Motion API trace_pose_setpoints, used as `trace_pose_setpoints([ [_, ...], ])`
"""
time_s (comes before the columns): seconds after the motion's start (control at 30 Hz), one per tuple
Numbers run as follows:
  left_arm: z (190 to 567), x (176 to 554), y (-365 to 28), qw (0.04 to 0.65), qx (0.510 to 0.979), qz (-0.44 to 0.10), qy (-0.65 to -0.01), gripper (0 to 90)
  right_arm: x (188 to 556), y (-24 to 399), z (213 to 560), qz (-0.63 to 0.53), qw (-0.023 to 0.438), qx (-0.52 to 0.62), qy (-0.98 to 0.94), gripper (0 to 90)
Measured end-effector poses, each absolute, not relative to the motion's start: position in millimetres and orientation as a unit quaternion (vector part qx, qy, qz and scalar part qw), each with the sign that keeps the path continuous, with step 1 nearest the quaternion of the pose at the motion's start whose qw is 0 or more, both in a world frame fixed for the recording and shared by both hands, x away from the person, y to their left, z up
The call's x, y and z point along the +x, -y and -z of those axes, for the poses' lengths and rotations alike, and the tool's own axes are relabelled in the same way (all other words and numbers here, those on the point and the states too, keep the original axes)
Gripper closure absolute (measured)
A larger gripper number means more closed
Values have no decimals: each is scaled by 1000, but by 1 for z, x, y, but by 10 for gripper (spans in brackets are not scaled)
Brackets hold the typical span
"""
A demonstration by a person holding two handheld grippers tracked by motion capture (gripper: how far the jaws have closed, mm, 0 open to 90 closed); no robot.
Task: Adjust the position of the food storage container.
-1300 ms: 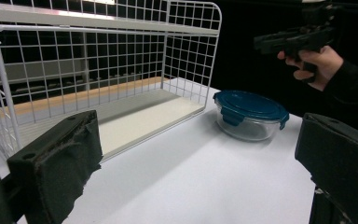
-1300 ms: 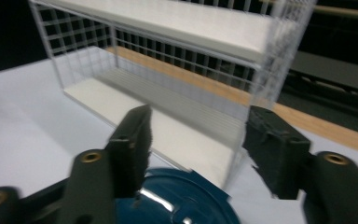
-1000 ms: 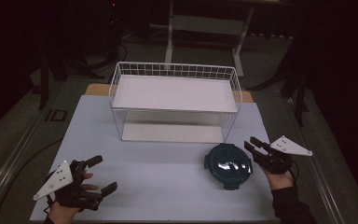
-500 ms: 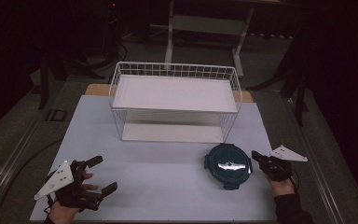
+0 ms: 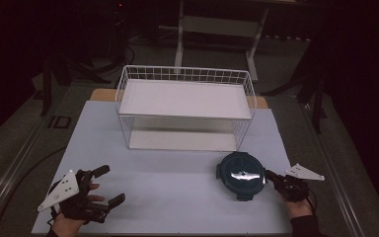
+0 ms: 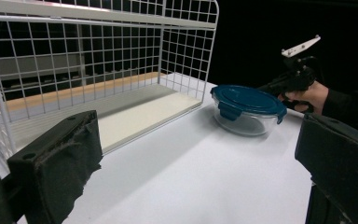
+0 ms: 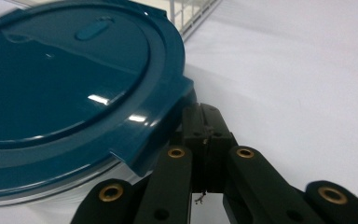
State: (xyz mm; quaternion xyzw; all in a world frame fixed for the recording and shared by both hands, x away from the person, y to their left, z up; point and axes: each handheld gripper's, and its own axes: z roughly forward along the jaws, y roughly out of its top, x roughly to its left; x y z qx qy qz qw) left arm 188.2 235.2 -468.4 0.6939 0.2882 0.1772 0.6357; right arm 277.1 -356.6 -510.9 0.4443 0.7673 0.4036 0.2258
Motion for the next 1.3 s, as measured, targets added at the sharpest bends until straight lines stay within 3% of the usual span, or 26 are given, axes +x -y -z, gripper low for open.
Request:
trace_pose_setpoints([
  [0.5,469,188,-234,634,697,-175,-286,9,280,333,505,-406,216,420,-782,900],
  [1.3,469,188,-233,633,699,-172,-284,9,268,333,502,-423,209,414,-778,900],
])
